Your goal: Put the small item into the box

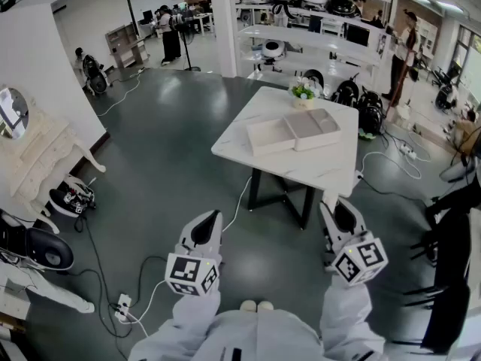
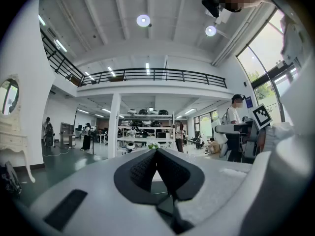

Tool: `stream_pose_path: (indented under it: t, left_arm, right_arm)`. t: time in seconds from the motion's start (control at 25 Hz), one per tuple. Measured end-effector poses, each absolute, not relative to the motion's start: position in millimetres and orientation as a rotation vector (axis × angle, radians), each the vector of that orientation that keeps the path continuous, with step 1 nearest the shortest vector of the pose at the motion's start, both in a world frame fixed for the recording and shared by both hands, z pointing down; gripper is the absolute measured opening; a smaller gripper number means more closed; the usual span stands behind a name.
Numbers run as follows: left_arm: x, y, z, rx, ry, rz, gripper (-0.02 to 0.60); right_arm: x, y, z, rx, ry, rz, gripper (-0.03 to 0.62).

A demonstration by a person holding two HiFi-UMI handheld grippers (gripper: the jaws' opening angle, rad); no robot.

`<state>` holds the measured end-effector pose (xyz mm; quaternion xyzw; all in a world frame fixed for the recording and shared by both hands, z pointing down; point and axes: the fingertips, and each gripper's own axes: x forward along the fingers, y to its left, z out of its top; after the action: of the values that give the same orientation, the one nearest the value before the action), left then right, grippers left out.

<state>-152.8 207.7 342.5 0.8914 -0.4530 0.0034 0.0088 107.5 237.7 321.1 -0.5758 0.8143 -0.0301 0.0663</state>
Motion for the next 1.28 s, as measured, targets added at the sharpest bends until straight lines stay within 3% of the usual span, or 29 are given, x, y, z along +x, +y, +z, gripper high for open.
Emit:
stream_pose_path:
  t: [1.28]
  left_arm:
    - [-130, 176, 375, 2.700, -1.445, 0.041, -0.002]
  right_arm:
    - [129, 193, 352, -1.673, 2.460, -0.171, 0.123]
